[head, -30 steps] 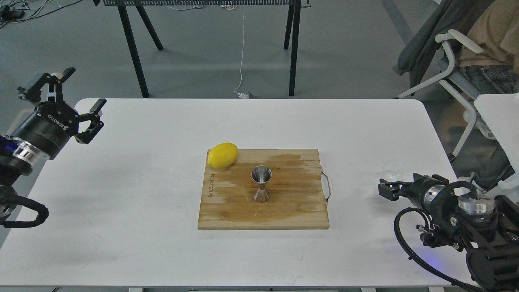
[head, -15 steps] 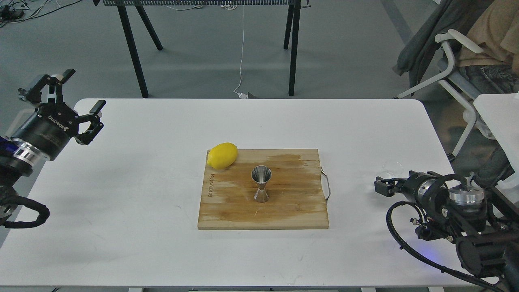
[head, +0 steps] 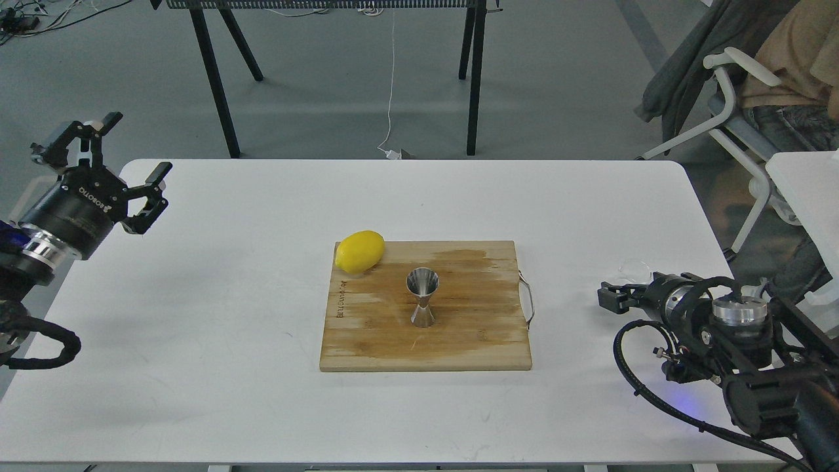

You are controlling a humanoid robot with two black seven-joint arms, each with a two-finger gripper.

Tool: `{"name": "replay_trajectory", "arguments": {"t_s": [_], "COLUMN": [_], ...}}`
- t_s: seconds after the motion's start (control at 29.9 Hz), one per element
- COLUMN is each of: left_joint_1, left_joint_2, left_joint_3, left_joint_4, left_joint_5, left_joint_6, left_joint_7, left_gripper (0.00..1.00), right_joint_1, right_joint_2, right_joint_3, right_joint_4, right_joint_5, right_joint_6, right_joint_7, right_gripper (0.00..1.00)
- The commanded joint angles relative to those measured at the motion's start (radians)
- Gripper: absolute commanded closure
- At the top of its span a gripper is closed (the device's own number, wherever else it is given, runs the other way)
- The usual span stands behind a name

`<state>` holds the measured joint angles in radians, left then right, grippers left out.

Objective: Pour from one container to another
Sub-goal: 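Reach the right gripper to the small clear glass and grasp it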

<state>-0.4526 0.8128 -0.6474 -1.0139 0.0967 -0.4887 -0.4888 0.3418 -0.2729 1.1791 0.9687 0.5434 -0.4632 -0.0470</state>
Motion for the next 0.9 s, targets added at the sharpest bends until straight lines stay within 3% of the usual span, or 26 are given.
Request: {"name": "replay_trajectory", "arguments": {"t_s": [0.0,0.53,0.87], "left_joint_1": [0.008,0.012,0.012], "left_joint_2": [-0.001,-0.011,-0.012], "left_joint_3": [-0.001,-0.001,-0.001], "left_joint_4": [0.008,0.011,0.021], "left_joint_5": [0.000,0.000,0.001], "left_joint_6": [0.000,0.000,0.000], "left_joint_7": [0.000,0.000,0.000], "left_gripper": [0.09,0.09,0.09], "right_joint_1": [0.000,-0.001,-0.001], "right_joint_2": [0.004,0.011,0.011], "right_joint_3": [0.001,-0.010,-0.024], "right_joint_4": [-0.004,-0.022,-0.022], "right_joint_5": [0.000,-0.017,-0.019], "right_joint_6": [0.024,0.083,0.097], "right_joint_7": [-0.001,-0.002,-0.002], "right_gripper": [0.11,0.35,0.43]}}
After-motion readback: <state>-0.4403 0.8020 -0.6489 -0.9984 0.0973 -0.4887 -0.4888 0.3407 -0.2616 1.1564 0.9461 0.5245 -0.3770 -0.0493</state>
